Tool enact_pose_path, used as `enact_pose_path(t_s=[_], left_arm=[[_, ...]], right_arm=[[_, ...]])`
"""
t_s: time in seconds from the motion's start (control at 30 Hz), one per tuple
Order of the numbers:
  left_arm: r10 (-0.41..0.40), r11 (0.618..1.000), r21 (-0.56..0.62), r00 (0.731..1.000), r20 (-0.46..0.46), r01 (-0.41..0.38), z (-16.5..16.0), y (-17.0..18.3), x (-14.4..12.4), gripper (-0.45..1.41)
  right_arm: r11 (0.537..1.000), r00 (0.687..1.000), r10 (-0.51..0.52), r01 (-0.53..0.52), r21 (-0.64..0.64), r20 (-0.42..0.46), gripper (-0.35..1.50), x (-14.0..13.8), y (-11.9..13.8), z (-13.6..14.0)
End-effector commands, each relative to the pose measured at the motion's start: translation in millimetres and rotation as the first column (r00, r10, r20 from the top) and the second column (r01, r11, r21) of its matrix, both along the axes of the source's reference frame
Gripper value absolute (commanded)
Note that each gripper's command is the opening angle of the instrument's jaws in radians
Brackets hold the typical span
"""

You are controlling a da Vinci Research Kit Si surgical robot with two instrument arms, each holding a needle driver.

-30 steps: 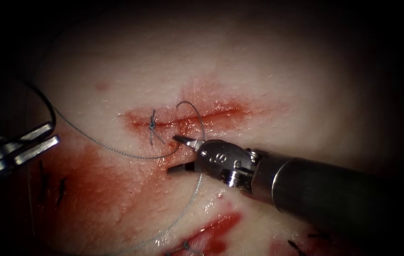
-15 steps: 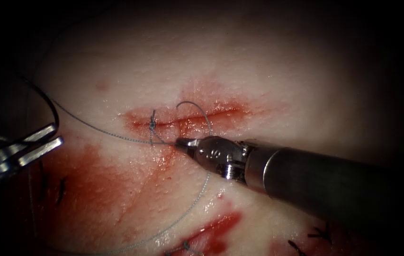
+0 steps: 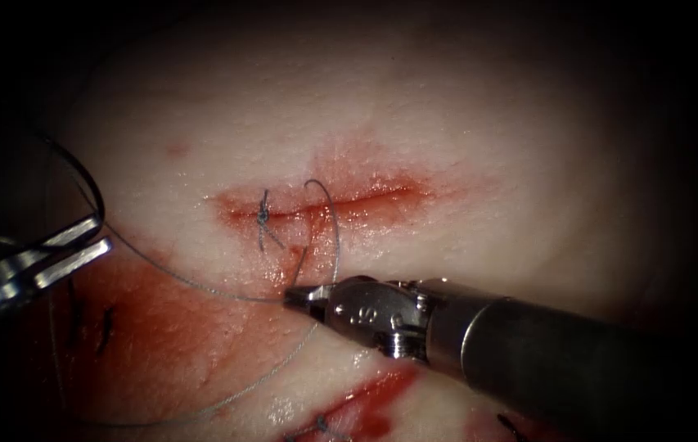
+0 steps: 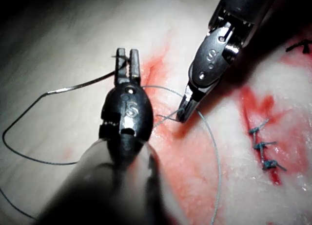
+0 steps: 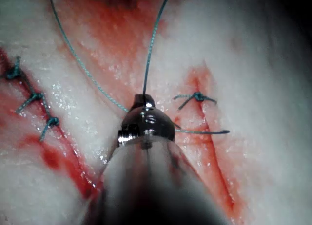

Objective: Wound Closure

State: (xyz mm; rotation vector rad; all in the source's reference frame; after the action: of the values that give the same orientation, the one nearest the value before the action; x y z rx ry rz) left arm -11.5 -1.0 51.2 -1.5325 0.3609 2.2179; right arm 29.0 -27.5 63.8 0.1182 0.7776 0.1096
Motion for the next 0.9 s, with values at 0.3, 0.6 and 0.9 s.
enact_pose_path(t_s=[0.3,0.6,0.9], left_arm=[[-0.003,1.000,-0.004,1.000,-0.003,0.003,0.6,0.6,-0.5,-0.45],[-0.004,1.000,-0.004,1.000,-0.003,0.004,0.6,0.6,-0.5,-0.45],[-0.004,1.000,-0.004,1.000,-0.005,0.004,0.9,0.8,-0.4,-0.45]], right_arm=[[0.988,0.989,-0.093,0.106,0.112,-0.114,-0.35,4.4,-8.6,-14.9],[0.993,0.979,-0.029,0.051,0.106,-0.204,0.94,5.5,-6.2,-18.9],[0.993,0.963,0.087,-0.103,-0.049,-0.254,1.28,-3.4,3.3,-15.6]])
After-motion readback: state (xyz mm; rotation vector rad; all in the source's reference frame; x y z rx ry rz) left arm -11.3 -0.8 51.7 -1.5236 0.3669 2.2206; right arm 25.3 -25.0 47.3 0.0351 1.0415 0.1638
